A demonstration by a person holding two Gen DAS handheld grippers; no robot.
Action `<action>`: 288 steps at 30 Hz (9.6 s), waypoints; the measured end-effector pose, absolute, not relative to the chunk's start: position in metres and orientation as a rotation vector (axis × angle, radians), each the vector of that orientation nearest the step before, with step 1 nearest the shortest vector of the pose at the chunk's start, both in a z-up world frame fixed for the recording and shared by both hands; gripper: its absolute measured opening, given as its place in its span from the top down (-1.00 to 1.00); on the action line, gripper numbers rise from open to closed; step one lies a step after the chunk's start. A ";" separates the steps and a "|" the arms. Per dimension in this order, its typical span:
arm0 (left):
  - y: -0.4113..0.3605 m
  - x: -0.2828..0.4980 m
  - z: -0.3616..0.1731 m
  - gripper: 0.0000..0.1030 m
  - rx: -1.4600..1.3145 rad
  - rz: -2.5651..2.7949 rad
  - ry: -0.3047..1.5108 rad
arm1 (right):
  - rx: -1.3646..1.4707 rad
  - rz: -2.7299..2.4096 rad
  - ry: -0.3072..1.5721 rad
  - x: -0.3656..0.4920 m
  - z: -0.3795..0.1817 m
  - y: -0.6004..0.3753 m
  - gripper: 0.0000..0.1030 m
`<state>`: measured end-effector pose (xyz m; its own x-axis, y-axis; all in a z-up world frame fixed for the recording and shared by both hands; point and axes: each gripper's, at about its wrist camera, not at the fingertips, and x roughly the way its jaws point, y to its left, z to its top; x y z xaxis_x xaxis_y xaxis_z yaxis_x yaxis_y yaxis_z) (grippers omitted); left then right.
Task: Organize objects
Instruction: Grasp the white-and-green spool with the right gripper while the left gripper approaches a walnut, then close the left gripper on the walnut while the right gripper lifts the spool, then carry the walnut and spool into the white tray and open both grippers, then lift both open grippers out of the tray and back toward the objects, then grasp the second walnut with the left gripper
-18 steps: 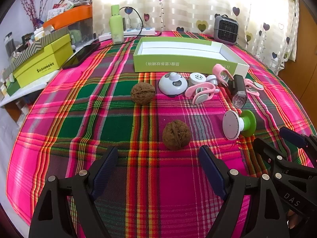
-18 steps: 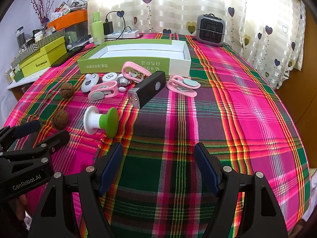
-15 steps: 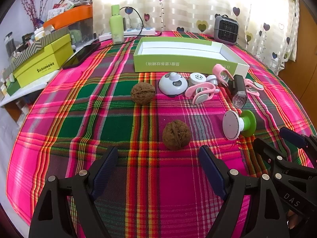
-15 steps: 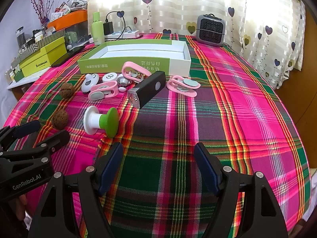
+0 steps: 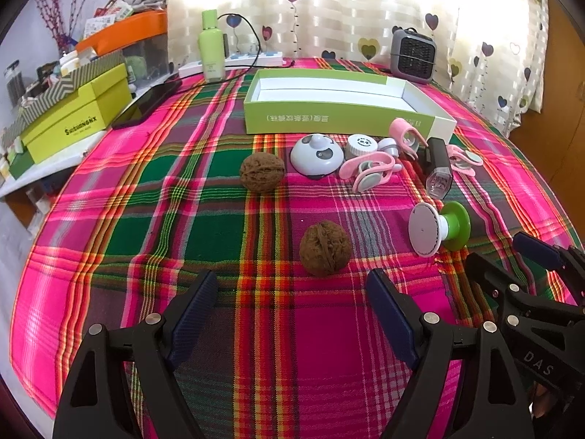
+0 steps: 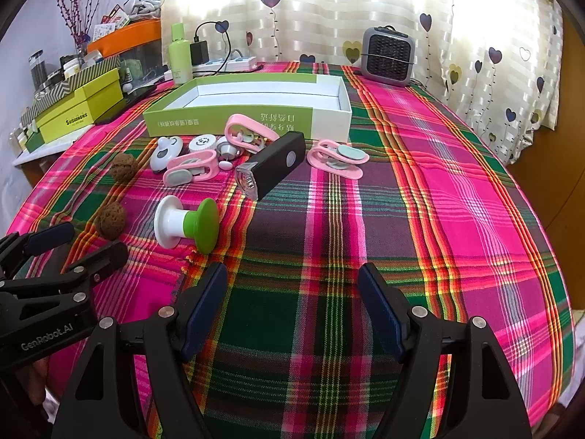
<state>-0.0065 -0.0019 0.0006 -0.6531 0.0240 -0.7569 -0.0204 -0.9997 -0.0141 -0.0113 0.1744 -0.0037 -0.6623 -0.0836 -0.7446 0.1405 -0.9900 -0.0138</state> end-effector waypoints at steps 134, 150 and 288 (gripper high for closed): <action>-0.014 -0.190 0.056 0.47 -1.206 2.695 -0.108 | 1.174 -2.579 0.017 -0.189 0.052 0.152 0.34; -0.009 -0.257 0.035 0.47 -1.312 2.646 -0.075 | 1.315 -2.534 0.108 -0.259 0.028 0.141 0.34; -0.046 -0.092 0.005 0.06 -1.247 2.721 -0.184 | 1.097 -2.593 -0.078 -0.075 0.028 0.174 0.02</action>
<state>-0.0922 -0.0460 0.0047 -0.6458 0.1804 -0.7419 -0.0787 -0.9822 -0.1703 -0.0749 0.1742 0.0279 -0.6525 -0.3150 -0.6892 0.2727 -0.9462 0.1742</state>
